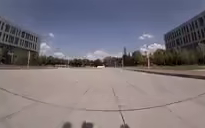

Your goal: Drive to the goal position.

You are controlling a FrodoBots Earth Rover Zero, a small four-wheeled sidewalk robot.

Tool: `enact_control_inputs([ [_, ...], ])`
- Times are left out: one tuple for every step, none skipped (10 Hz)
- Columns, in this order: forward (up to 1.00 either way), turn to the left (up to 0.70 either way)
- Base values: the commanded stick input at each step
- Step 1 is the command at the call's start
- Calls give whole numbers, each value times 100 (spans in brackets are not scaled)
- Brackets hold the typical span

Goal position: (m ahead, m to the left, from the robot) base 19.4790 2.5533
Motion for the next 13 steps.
enact_control_inputs([
  [100,0],
  [100,0],
  [100,0],
  [100,0],
  [100,0],
  [100,0],
  [100,0],
  [100,0],
  [100,0],
  [100,0],
  [100,0],
  [100,0],
  [100,0],
])
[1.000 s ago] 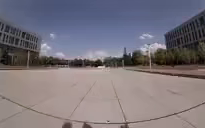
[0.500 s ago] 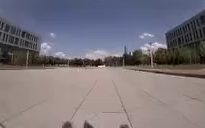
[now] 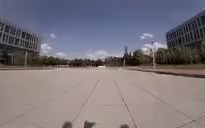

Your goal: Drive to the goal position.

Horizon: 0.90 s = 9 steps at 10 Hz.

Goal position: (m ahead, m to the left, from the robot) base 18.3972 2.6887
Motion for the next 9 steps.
enact_control_inputs([
  [100,0],
  [100,0],
  [100,0],
  [100,0],
  [100,0],
  [100,0],
  [100,0],
  [100,0],
  [100,0],
])
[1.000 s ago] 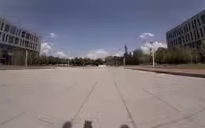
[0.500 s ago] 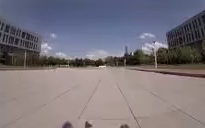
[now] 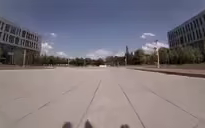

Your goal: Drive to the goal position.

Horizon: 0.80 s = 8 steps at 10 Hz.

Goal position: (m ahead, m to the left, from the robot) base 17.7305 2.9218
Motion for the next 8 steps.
enact_control_inputs([
  [100,0],
  [100,0],
  [100,0],
  [100,0],
  [100,0],
  [100,0],
  [100,0],
  [100,0],
])
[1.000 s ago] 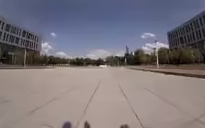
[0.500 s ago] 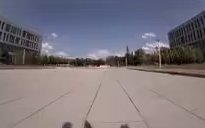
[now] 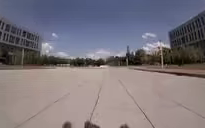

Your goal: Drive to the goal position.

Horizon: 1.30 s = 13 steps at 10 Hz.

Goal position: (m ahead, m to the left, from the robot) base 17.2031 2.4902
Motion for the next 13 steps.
enact_control_inputs([
  [100,0],
  [100,0],
  [100,0],
  [100,0],
  [100,0],
  [100,0],
  [100,0],
  [100,0],
  [100,0],
  [100,0],
  [100,0],
  [100,0],
  [100,0],
])
